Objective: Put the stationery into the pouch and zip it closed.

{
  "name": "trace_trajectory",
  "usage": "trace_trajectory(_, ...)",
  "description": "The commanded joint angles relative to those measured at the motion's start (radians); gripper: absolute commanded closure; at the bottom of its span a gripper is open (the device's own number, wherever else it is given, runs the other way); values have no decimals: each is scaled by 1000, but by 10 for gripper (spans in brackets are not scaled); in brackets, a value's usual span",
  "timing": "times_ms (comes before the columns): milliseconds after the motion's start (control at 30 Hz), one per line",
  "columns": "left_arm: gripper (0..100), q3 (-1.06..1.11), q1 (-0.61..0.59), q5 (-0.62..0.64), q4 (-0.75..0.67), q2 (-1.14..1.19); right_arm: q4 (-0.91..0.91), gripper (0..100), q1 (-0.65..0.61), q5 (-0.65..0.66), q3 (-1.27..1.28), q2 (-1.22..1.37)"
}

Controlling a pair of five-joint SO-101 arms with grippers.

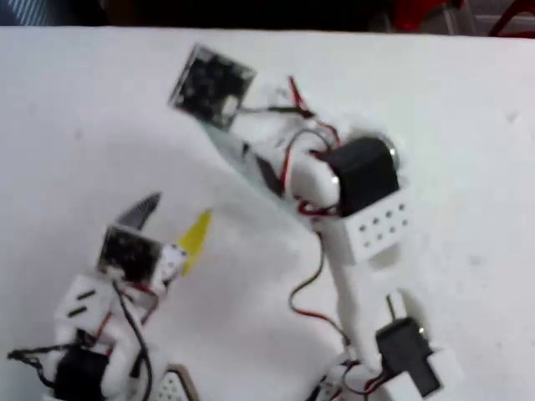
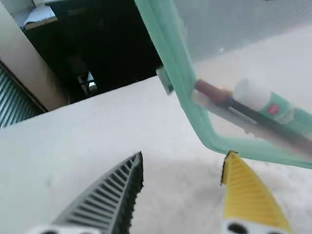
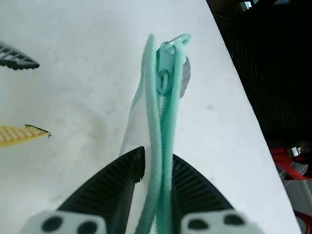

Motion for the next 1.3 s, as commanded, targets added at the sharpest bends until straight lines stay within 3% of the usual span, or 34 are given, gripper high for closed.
trace_trajectory(0, 724, -110, 64, -135, 8, 7, 28, 981, 28, 58, -44, -62)
trace_trajectory(167, 725, -252, 134, -166, 55, 13, 31, 981, 31, 144, -21, -131)
trace_trajectory(333, 726, -249, 127, -81, 60, 8, 30, 981, -1, 226, 160, -245)
trace_trajectory(533, 725, -216, 2, -38, 64, 7, 24, 981, 25, 390, 494, -363)
trace_trajectory(700, 726, -224, -133, -52, 61, 7, 24, 981, 120, 456, 532, -421)
trace_trajectory(867, 728, -152, -321, -11, -180, 7, 27, 981, 107, 470, 568, -453)
trace_trajectory(967, 728, 9, -286, 103, -439, 7, 28, 981, 18, 466, 585, -499)
trace_trajectory(1033, 730, 112, -246, 114, -568, 8, 30, 981, -35, 463, 588, -544)
trace_trajectory(1267, 759, 270, -114, 114, -621, 10, 31, 981, -176, 462, 657, -693)
